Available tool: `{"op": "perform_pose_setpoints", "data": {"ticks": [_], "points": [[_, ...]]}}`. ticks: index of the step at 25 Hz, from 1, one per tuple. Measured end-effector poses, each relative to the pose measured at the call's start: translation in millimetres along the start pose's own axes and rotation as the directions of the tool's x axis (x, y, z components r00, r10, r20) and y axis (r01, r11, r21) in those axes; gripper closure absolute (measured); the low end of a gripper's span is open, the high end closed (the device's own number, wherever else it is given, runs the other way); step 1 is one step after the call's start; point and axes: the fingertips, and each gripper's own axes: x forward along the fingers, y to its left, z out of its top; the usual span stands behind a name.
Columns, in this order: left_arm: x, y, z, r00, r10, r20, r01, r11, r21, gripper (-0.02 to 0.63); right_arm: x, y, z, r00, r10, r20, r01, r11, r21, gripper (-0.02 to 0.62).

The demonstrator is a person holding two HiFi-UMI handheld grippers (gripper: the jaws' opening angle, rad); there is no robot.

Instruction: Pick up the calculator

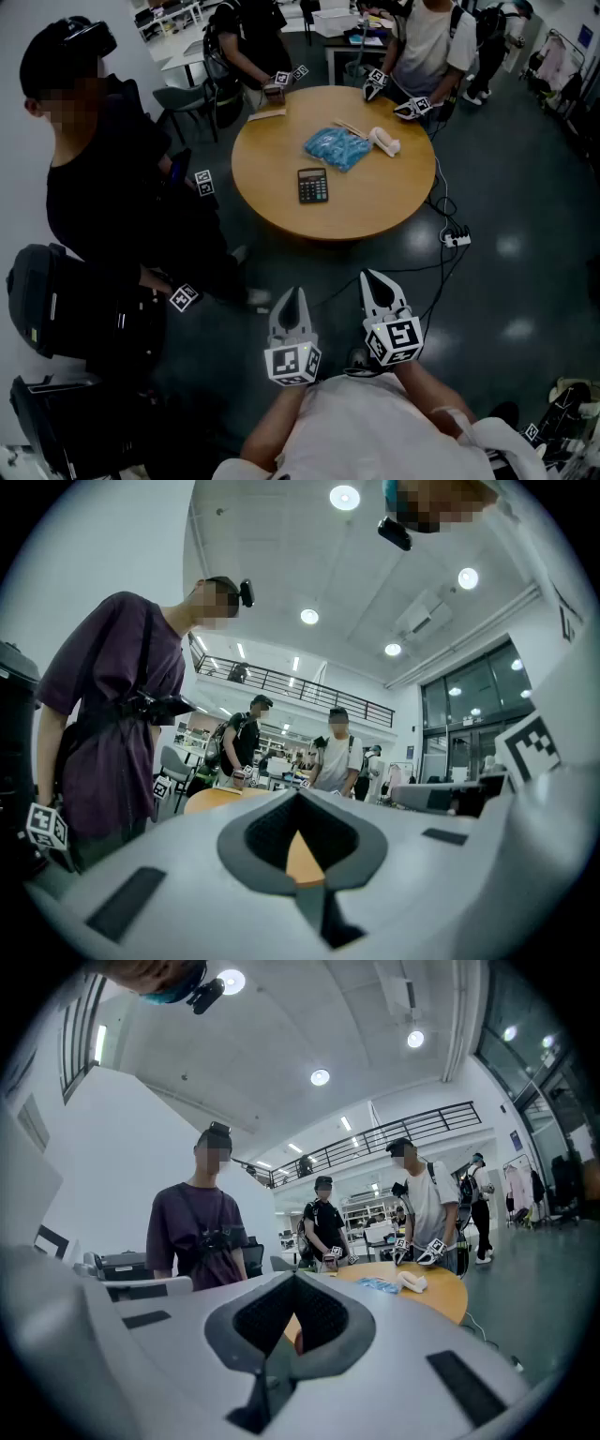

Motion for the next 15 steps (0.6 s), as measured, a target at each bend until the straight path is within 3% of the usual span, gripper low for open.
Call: {"op": "perform_pose_setpoints", "data": {"ticks": [15], "points": [[4.2, -3.3, -9.0, 1.000, 0.006, -0.008, -0.006, 1.000, -0.004, 0.601, -2.5, -11.0, -4.5, 1.000, 0.003, 0.002, -0.004, 0.999, 0.037, 0.581]]}}
